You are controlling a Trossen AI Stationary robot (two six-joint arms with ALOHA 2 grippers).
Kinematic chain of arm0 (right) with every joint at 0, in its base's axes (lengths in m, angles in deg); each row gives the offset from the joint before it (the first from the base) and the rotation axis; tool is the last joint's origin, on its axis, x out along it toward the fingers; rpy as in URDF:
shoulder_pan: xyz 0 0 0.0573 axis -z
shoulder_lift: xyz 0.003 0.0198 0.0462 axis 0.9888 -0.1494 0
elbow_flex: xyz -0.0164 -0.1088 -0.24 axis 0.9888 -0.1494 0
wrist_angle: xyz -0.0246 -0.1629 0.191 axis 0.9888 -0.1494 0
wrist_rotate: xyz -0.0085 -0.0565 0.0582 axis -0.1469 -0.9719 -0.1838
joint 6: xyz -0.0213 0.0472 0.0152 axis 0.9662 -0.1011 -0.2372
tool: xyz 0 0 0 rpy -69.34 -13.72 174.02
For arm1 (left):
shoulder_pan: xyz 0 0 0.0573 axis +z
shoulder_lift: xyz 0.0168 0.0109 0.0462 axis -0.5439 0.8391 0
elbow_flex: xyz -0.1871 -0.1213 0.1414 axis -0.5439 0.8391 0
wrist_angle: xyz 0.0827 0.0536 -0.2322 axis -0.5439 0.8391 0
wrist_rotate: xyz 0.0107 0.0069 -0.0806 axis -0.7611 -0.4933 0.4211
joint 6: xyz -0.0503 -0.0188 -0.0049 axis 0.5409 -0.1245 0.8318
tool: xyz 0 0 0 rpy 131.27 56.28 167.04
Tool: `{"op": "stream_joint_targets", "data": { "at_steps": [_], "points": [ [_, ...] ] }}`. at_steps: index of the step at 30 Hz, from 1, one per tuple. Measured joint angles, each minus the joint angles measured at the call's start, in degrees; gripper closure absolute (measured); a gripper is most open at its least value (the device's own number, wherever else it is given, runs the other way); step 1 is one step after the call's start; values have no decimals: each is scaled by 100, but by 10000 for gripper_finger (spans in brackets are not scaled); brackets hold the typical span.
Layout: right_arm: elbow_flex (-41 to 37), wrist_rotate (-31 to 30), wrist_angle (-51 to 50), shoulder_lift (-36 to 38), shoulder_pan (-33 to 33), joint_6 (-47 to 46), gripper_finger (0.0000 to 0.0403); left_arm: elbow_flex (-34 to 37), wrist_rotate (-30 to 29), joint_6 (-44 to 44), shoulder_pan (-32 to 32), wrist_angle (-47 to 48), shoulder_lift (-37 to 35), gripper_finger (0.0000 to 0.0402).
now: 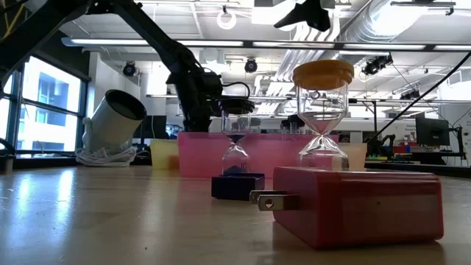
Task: Pick & Place Office items
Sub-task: Put the pink charger adapter into the yellow bin, then put the yellow hourglass into the red bin
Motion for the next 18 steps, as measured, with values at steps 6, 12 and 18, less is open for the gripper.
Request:
{"op": "stream_joint_targets", "data": {
  "at_steps": [6,12,18],
  "points": [
    [0,-70,0,0,-2,-4,144,0,-146,-31,0,-53,0,186],
    [0,-156,2,0,-1,-4,144,-1,-516,121,-15,-26,-51,185],
    [0,-157,41,0,-2,-131,144,0,-1983,338,-207,131,-361,185]
  ]
}}
